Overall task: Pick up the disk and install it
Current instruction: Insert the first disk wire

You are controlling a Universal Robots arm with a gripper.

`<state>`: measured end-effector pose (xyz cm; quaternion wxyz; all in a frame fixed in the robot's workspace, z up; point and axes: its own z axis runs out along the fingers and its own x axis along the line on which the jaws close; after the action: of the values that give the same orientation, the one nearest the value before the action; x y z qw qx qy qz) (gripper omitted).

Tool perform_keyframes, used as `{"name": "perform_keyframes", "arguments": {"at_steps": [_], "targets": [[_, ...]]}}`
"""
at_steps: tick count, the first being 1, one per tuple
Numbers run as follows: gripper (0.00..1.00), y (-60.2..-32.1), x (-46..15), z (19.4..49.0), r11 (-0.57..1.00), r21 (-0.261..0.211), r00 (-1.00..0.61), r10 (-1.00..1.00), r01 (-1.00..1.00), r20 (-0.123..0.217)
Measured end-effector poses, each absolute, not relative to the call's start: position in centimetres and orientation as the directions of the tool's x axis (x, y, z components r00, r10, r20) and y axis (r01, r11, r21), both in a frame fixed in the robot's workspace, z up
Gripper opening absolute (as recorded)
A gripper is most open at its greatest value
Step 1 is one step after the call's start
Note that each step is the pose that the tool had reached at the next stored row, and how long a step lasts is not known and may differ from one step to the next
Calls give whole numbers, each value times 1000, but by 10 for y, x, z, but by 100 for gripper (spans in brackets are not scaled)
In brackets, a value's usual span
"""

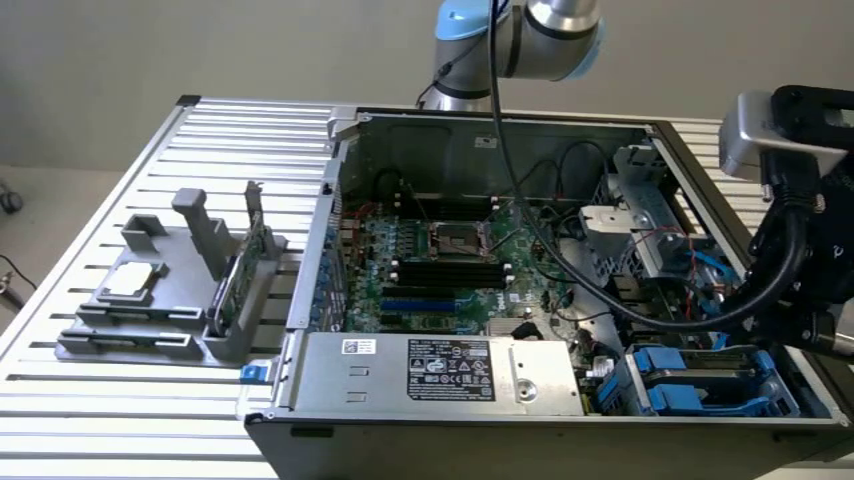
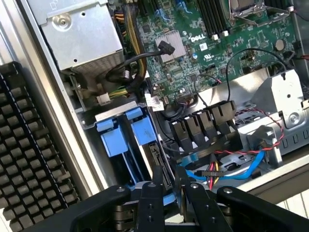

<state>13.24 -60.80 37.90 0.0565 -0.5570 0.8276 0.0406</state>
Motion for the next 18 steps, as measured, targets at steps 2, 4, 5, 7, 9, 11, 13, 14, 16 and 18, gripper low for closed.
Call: {"name": "perform_keyframes", "arguments": {"at_steps": [2, 4, 5, 7, 9, 11, 13, 14, 16, 18], "targets": [[25, -608, 132, 379, 387, 36, -388, -913, -921, -126], [25, -608, 132, 379, 397, 71, -402, -909, -915, -111], [25, -608, 132, 379, 402, 86, -409, -906, -912, -104], [25, -608, 132, 379, 421, 98, -430, -898, -902, -99], [25, -608, 132, 379, 449, 99, -458, -884, -888, -98], [25, -608, 132, 379, 480, 99, -489, -867, -872, -98], [25, -608, 132, 379, 511, 99, -519, -849, -854, -98], [25, -608, 132, 379, 526, 99, -535, -839, -845, -98], [25, -608, 132, 379, 557, 99, -565, -819, -824, -98], [25, -608, 132, 378, 587, 99, -594, -798, -804, -98]]}}
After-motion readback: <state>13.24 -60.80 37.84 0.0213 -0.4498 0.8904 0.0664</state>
